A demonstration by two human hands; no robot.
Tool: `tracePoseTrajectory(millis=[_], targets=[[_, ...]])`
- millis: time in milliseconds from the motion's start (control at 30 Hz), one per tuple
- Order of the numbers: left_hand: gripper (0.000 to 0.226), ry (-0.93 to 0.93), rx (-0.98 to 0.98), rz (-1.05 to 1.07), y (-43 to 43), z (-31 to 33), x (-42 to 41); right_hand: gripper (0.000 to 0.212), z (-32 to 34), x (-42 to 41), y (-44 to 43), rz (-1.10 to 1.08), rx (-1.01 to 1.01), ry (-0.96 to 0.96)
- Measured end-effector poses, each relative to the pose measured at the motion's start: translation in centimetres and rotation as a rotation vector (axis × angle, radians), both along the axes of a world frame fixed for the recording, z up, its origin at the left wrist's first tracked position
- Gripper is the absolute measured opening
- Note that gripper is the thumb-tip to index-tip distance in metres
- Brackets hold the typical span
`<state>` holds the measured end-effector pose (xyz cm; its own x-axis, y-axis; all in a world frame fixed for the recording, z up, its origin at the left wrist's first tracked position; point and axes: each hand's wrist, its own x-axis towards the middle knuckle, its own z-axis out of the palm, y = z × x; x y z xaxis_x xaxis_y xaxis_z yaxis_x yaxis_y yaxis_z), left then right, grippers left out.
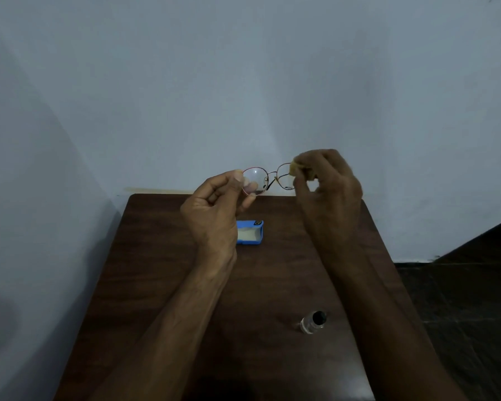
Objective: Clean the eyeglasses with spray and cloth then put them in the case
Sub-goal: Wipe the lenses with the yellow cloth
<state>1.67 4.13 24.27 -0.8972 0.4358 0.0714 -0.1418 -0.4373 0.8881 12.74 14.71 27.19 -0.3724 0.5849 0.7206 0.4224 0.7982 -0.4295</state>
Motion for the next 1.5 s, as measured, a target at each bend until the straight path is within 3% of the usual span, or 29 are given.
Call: tracePoseTrajectory(millis=[133,267,433,533,633,767,900,1000,1167,1267,1367,1500], targets=[[0.011,0.046,-0.007,0.038,-0.1,0.1,-0.2,0.007,0.0,-0.4,-1.6,0.083,0.079,-0.047],[0.009,0.078,0.012,-0.001,-0.2,0.5,0.2,0.008,0.7,-0.1,-0.3,0.036,0.011,0.068],[0.009,0.096,0.011,0.020,-0.3,0.4,0.2,0.007,0.6,-0.2,-1.4,0.084,0.044,-0.008],[0.010,0.072,0.026,0.012,-0.3,0.3,0.4,0.007,0.4,-0.1,-0.4,0.060,-0.013,0.070],[0.011,0.028,0.034,0.055,-0.2,0.1,0.2,0.008,-0.4,-0.2,-1.8,0.105,0.046,-0.029],[0.017,-0.021,0.059,0.057,0.0,0.0,0.4,0.009,-0.6,0.7,-0.6,0.048,-0.022,0.054],[0.018,-0.045,0.075,0.076,0.0,0.2,0.3,0.009,-0.5,0.9,-1.6,0.079,0.039,-0.013],[0.017,-0.075,0.082,0.065,0.2,0.0,0.5,0.009,-0.2,0.9,-0.7,0.024,-0.006,0.073],[0.018,-0.125,0.110,0.045,0.5,0.0,0.6,0.011,-0.3,0.8,-1.5,0.052,0.072,-0.017],[0.023,-0.124,0.095,0.050,0.6,-0.2,0.6,0.010,0.1,0.9,-0.3,0.010,0.005,0.055],[0.024,-0.117,0.094,0.047,0.6,-0.4,0.5,0.010,-0.2,0.6,-1.2,0.075,0.079,-0.041],[0.025,-0.093,0.076,0.046,0.8,-0.3,0.7,0.007,0.3,0.5,0.3,0.013,-0.006,0.047]])
